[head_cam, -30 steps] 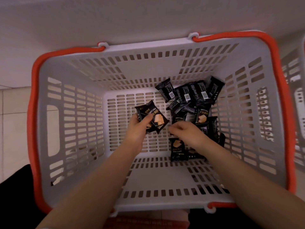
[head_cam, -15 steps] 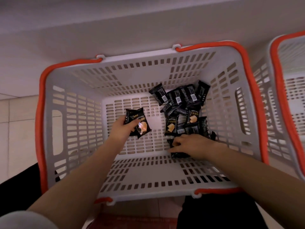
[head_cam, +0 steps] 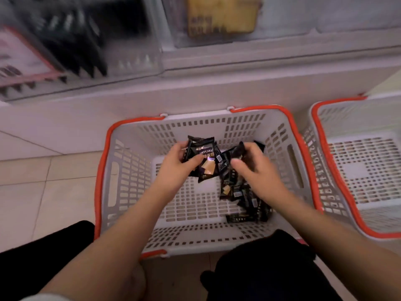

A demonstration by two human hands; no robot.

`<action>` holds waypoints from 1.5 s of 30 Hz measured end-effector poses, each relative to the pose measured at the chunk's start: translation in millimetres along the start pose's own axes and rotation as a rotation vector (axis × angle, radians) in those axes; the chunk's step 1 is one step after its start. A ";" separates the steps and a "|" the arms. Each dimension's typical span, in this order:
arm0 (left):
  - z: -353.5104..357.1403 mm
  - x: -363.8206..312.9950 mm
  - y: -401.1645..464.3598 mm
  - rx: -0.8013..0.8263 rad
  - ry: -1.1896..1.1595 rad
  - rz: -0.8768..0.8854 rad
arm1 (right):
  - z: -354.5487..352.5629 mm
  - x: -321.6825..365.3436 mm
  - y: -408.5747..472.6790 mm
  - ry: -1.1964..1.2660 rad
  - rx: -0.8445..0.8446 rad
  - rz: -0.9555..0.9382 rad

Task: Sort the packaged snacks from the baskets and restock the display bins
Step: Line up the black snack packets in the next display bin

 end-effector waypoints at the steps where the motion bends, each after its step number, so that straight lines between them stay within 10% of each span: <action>1: 1.3 -18.1 -5.0 0.003 -0.017 0.048 | -7.5 17.8 -1.8 0.075 -0.069 -0.012; 7: -2.7 -116.4 -41.9 0.011 -0.050 0.315 | -24.0 114.4 -9.6 0.352 -0.287 -0.103; 18: -55.0 -214.7 -106.7 -0.020 0.100 0.558 | 15.4 246.9 -9.0 0.433 -0.170 -0.283; 29: -77.2 -259.2 -110.9 0.013 0.338 0.649 | 47.2 286.6 22.2 0.531 0.156 -0.077; 40: -178.0 -289.6 -43.5 0.063 1.100 0.392 | 7.2 375.9 88.0 -0.768 -0.237 -0.117; 45: -176.4 -282.7 -17.1 0.225 1.314 0.244 | 38.0 369.3 130.8 -1.295 -0.064 0.113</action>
Point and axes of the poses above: each hand's wrist, its own y-axis towards the middle knuckle, its own z-axis out of the palm, x = y × z, the point moved 6 cm from there along y, towards the middle knuckle, and after that the axes turned 10 degrees about x, right-handed, at the moved point
